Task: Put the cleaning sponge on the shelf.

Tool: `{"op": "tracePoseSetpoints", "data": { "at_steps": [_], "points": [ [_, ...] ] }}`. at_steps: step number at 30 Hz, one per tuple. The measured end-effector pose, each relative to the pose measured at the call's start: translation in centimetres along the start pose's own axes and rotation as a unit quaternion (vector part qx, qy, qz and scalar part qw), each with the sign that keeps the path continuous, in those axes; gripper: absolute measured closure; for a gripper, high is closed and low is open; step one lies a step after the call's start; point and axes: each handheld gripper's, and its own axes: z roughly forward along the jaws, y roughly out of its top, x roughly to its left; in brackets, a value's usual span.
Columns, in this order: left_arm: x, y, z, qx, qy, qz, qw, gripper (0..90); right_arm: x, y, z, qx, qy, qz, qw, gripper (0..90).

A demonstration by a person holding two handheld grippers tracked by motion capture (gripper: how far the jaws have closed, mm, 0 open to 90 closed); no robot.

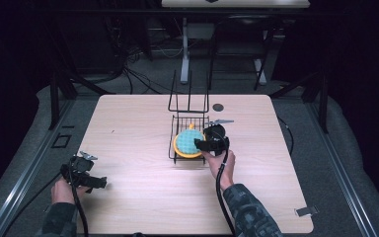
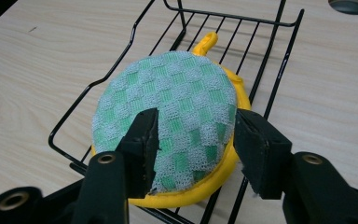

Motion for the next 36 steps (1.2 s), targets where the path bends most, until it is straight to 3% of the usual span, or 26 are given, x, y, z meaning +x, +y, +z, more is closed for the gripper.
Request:
{"op": "tracePoseSetpoints", "data": {
  "at_steps": [10, 16, 26, 36],
  "points": [
    [0.0, 0.0, -0.1, 0.000, 0.002, -0.001, 1.0000, 0.3, -0.1, -0.1, -2.1, 0.004, 0.011, -0.022, 0.9997, 29.3],
    [0.0, 0.0, -0.1, -0.001, 0.003, -0.002, 1.0000, 0.3, -0.1, -0.7, -3.7, 0.009, 0.026, -0.054, 0.9981, 16.8],
    [-0.1, 0.1, -0.2, -0.003, 0.003, 0.003, 1.0000, 0.3, -0.1, -1.6, -7.3, 0.012, 0.029, -0.096, 0.9949, 7.4],
    [-0.1, 0.1, -0.2, -0.002, 0.003, 0.003, 1.0000, 0.3, -1.4, -3.4, -10.8, 0.021, 0.016, -0.127, 0.9916, 1.1]
  ]
}}
